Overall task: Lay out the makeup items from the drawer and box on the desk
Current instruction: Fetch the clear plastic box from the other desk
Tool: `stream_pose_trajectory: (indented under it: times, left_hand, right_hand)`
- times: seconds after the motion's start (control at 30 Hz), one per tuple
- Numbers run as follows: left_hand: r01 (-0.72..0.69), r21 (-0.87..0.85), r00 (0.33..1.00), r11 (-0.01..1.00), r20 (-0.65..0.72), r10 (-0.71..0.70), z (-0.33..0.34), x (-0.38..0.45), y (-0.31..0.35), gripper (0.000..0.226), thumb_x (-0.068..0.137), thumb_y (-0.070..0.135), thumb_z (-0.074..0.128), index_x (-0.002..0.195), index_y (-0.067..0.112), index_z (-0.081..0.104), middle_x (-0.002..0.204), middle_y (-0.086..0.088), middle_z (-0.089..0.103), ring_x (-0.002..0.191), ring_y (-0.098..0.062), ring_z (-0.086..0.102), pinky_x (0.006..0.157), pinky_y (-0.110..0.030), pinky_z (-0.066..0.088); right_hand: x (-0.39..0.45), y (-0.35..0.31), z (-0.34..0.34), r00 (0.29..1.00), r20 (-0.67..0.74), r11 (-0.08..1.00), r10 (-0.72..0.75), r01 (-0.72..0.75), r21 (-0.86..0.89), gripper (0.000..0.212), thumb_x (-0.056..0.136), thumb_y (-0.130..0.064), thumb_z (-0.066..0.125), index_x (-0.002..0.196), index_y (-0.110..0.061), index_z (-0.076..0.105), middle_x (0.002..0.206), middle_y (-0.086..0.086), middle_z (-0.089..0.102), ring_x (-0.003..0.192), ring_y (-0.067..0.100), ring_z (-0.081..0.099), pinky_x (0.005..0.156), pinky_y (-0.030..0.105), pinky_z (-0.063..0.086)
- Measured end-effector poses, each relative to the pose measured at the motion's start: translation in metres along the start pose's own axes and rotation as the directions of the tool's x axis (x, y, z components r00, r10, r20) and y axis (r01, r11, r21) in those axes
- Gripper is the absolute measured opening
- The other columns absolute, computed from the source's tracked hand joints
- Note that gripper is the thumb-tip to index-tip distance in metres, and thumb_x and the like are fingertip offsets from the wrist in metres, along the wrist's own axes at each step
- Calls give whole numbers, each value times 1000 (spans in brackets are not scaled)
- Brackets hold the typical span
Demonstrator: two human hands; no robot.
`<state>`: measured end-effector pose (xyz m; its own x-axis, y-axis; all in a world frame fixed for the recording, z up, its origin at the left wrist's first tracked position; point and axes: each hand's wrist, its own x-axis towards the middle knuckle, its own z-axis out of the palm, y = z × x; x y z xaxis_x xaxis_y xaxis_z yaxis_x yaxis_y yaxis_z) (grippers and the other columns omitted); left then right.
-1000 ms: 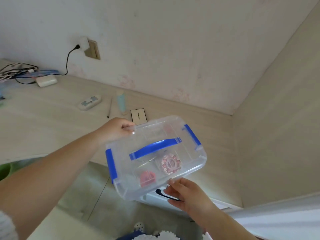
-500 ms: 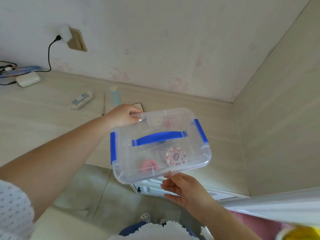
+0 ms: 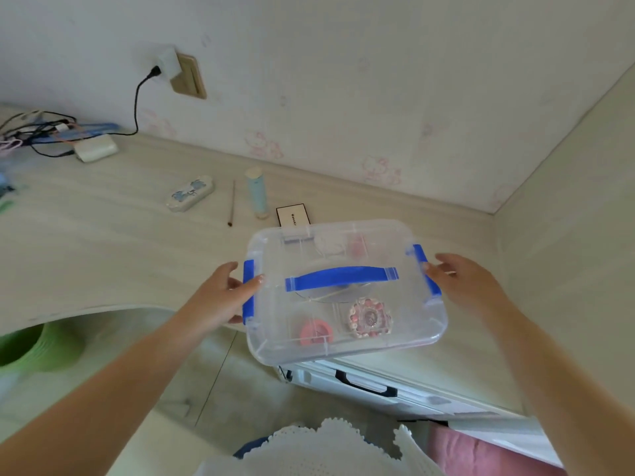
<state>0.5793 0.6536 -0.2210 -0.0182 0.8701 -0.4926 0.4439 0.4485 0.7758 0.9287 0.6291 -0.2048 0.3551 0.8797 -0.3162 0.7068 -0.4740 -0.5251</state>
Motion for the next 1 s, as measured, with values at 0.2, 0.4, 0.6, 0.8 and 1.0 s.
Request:
stream_pose_trajectory:
  times: [0.2, 0.4, 0.6, 0.8, 1.0]
  left_hand:
    - [-166, 24, 984, 986, -56, 167, -9, -2, 3, 17, 86, 31, 64, 97, 20, 70, 88, -14, 71, 83, -24, 71, 66, -29, 59]
    - [-242, 269, 948, 932, -137, 286, -12, 8, 0, 37, 89, 37, 55, 70, 6, 62, 56, -8, 51, 54, -21, 46, 59, -34, 42]
    - [-264, 410, 923, 873, -154, 352, -7, 12, 1, 41, 93, 36, 47, 65, 8, 53, 52, -1, 43, 51, -20, 39, 55, -30, 33]
    - [-286, 514, 906, 809, -129, 402, -8, 16, 3, 46, 95, 33, 40, 59, 5, 43, 55, -17, 52, 52, -28, 48, 53, -32, 35]
    - [-227, 409, 940, 884, -145, 309, -8, 17, -3, 44, 99, 18, 36, 56, 11, 31, 51, -4, 37, 50, -21, 35, 49, -29, 27]
  right_hand:
    - [-7, -4, 13, 993, -26, 988, -114, 111, -106, 31, 95, -40, 42, 103, -22, 66, 85, 2, 68, 82, 25, 60, 71, 30, 41]
    - [-15, -7, 25, 981, -71, 935, -183, 151, -321, 37, 98, -35, 35, 82, -13, 59, 72, 5, 56, 69, 27, 48, 62, 31, 33]
    - [-17, -7, 31, 984, -84, 921, -156, 114, -373, 39, 100, -33, 29, 78, -11, 52, 73, 5, 50, 69, 28, 45, 62, 32, 31]
    - [-23, -1, 31, 995, -60, 957, -76, 56, -284, 41, 101, -24, 26, 68, -9, 46, 64, 4, 48, 66, 28, 44, 62, 31, 29]
    - [-39, 22, 45, 992, 11, 964, 127, -126, 234, 43, 102, -24, 28, 70, -10, 53, 64, 6, 54, 55, 17, 48, 54, 27, 36]
